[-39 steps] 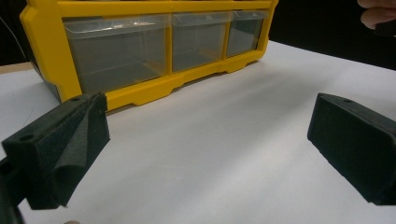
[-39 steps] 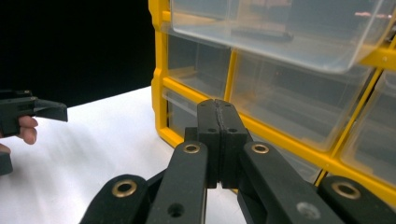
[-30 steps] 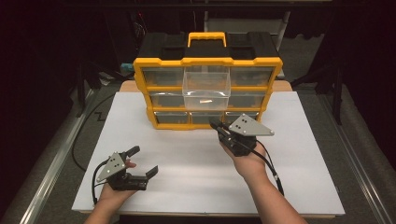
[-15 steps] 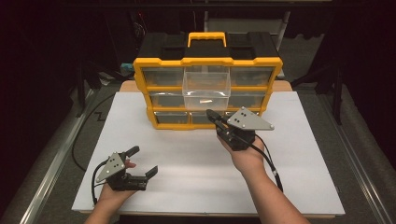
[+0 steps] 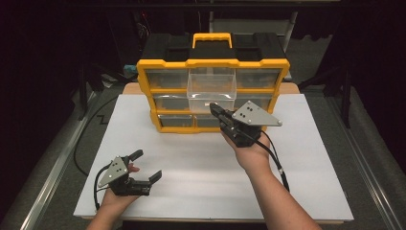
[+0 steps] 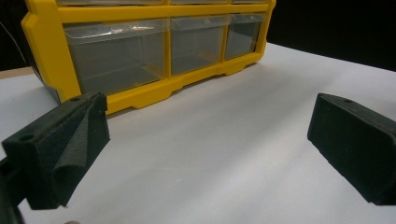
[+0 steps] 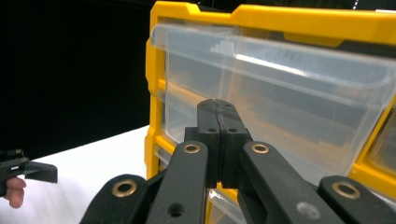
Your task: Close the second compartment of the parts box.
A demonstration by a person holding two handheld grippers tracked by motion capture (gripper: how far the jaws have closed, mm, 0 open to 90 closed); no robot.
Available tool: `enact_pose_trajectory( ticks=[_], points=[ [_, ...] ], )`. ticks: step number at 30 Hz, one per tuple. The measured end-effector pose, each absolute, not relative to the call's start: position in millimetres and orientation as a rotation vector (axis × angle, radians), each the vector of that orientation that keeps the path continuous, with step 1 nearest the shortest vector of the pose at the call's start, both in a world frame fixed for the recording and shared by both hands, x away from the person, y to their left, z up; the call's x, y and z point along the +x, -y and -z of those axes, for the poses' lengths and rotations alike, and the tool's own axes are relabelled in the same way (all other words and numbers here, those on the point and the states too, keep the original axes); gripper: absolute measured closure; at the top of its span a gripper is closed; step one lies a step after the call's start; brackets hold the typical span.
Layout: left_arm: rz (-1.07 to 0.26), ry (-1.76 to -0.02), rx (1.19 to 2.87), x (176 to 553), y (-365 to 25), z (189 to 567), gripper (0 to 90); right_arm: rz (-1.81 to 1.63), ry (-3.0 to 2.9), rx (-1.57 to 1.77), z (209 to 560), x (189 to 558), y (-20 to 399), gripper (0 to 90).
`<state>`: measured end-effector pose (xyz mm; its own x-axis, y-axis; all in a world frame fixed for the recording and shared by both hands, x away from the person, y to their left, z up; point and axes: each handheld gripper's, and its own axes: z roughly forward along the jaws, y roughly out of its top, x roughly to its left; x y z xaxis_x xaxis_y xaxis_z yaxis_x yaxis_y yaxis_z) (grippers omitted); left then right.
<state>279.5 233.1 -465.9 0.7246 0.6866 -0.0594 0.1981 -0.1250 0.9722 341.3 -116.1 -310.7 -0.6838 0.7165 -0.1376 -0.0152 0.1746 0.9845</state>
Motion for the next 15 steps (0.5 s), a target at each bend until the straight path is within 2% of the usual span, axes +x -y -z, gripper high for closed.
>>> enact_pose_trajectory(
  ticks=[15],
  points=[
    [-0.491,-0.709,1.692,278.8,-231.7,465.9,0.5,-1.549,-1.822,0.641,293.4,342.0,114.8,90.0]
  ],
)
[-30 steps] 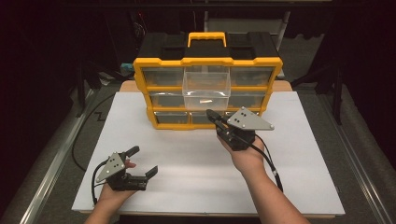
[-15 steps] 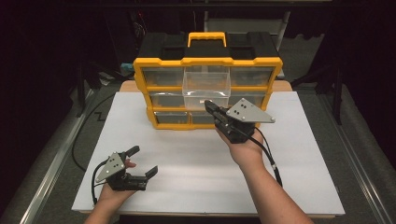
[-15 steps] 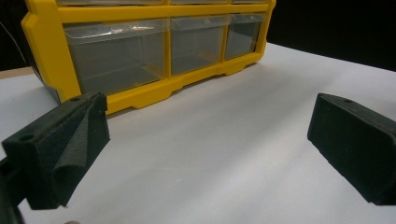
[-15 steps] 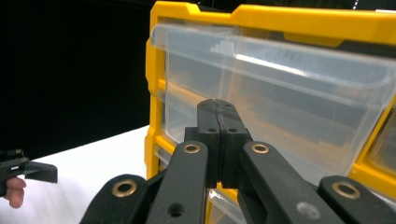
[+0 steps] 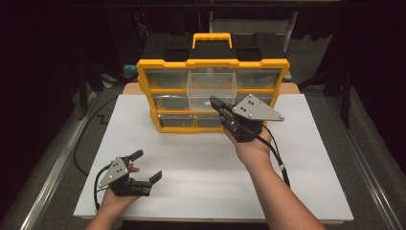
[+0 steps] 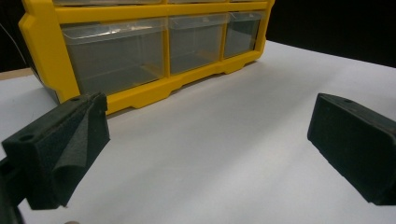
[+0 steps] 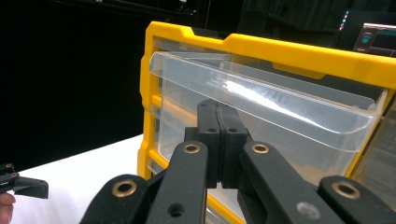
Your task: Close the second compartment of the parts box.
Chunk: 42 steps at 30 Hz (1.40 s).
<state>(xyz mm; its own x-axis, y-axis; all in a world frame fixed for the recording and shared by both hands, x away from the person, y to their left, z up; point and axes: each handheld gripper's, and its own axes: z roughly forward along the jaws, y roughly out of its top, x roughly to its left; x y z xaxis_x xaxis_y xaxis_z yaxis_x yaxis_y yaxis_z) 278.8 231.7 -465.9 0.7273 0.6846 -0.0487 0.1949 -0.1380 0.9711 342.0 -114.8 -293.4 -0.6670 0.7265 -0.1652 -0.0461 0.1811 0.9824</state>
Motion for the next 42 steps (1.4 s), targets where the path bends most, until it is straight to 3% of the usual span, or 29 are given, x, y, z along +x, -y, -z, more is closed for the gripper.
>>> enact_pose_trajectory(
  ticks=[42],
  points=[
    [-0.479,-0.705,1.695,278.8,-231.7,465.9,0.4,-1.473,-1.806,0.675,291.2,370.3,110.6,90.0]
  ],
)
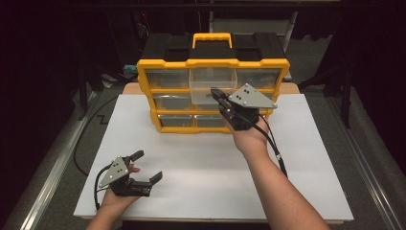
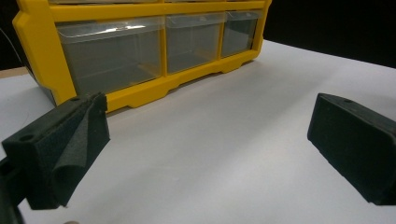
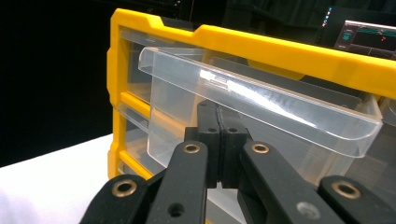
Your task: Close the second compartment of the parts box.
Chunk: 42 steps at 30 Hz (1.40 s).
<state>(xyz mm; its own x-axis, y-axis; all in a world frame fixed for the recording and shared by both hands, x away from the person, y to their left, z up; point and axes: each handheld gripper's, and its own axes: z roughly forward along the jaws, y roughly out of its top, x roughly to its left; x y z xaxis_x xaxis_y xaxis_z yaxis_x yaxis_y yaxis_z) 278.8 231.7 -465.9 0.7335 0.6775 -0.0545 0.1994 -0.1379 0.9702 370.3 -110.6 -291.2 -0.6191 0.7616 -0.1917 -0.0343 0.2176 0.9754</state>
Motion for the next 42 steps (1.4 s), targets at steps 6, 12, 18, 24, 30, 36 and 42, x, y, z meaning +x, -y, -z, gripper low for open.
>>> enact_pose_trajectory(
  ticks=[6,12,18,24,30,36,42],
  points=[
    [-0.477,-0.704,1.695,278.7,-231.5,465.9,0.5,-1.459,-1.803,0.681,290.5,376.9,109.2,90.0],
    [-0.477,-0.702,1.695,278.6,-231.2,466.0,0.4,-1.443,-1.806,0.691,289.6,384.1,108.2,90.0],
    [-0.475,-0.701,1.695,278.5,-231.0,466.0,0.4,-1.422,-1.802,0.705,287.4,393.0,106.5,90.0],
    [-0.477,-0.705,1.694,278.6,-231.6,465.9,0.4,-1.413,-1.792,0.729,287.4,403.0,104.3,90.0],
    [-0.474,-0.700,1.698,278.7,-230.6,466.3,0.4,-1.389,-1.788,0.736,286.1,411.1,101.7,90.0],
    [-0.473,-0.699,1.697,278.8,-231.1,466.1,0.4,-1.371,-1.780,0.758,285.7,419.4,102.4,90.0],
    [-0.471,-0.701,1.696,278.9,-230.7,466.3,0.4,-1.357,-1.791,0.766,285.4,424.6,102.1,90.0]
  ],
)
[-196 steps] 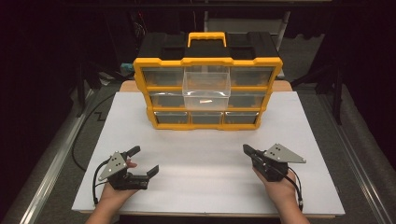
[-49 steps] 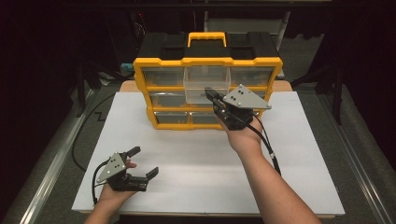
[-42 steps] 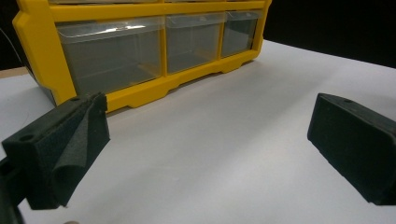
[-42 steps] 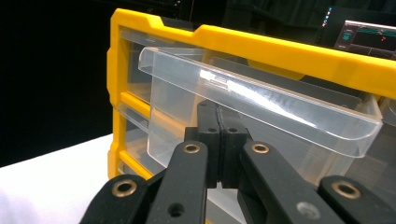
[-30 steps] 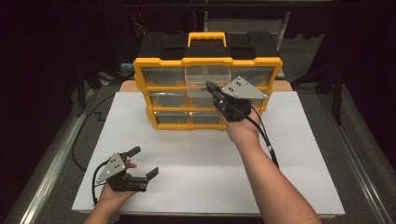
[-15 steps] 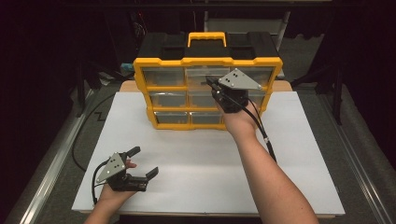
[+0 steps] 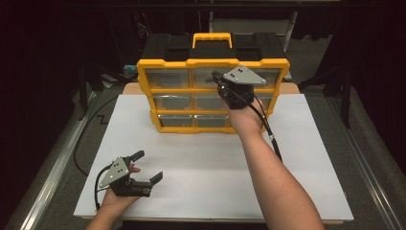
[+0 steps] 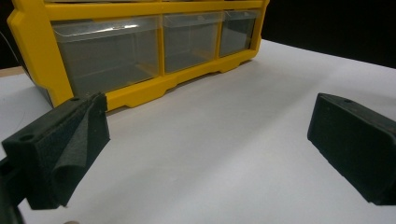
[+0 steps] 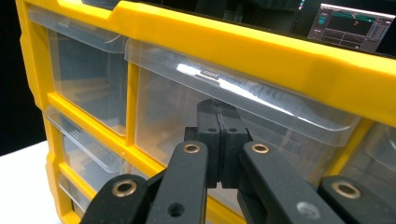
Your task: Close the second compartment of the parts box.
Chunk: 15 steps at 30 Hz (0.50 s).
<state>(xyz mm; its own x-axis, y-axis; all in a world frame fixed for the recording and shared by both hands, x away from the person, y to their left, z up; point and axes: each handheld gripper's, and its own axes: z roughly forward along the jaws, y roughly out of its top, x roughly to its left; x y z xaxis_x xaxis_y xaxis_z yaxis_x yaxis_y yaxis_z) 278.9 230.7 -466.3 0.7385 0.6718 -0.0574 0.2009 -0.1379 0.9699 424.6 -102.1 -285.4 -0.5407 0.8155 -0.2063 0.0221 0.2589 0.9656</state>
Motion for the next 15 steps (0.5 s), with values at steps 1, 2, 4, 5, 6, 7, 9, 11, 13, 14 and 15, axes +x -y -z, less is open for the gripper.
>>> enact_pose_trajectory(
  ticks=[1,2,4,5,6,7,9,11,13,14,15],
  points=[
    [-0.470,-0.701,1.696,279.0,-230.7,466.3,0.4,-1.354,-1.790,0.765,285.6,424.4,101.7,90.0],
    [-0.471,-0.701,1.697,279.1,-230.8,466.3,0.4,-1.355,-1.790,0.767,285.6,424.4,101.8,90.0],
    [-0.470,-0.701,1.696,279.1,-230.9,466.3,0.4,-1.382,-1.792,0.792,285.2,424.4,102.9,90.0],
    [-0.469,-0.701,1.697,279.1,-231.0,466.3,0.4,-1.397,-1.790,0.801,284.6,424.2,103.6,90.0],
    [-0.470,-0.701,1.697,279.2,-231.0,466.3,0.5,-1.405,-1.790,0.802,283.9,423.9,104.1,90.0],
    [-0.470,-0.702,1.696,279.3,-230.9,466.4,0.4,-1.403,-1.791,0.799,283.6,423.5,104.2,90.0],
    [-0.469,-0.703,1.696,279.3,-230.8,466.4,0.4,-1.398,-1.794,0.794,283.5,422.3,104.6,90.0],
    [-0.469,-0.702,1.696,279.3,-230.9,466.4,0.4,-1.399,-1.797,0.790,283.5,420.2,105.3,90.0],
    [-0.470,-0.702,1.695,279.4,-230.9,466.4,0.4,-1.404,-1.800,0.789,284.6,416.3,105.9,90.0],
    [-0.469,-0.703,1.695,279.5,-230.8,466.5,0.5,-1.405,-1.801,0.779,285.5,414.2,106.0,90.0],
    [-0.468,-0.703,1.696,279.7,-230.7,466.6,0.4,-1.408,-1.804,0.774,286.4,411.5,106.1,90.0]
  ],
)
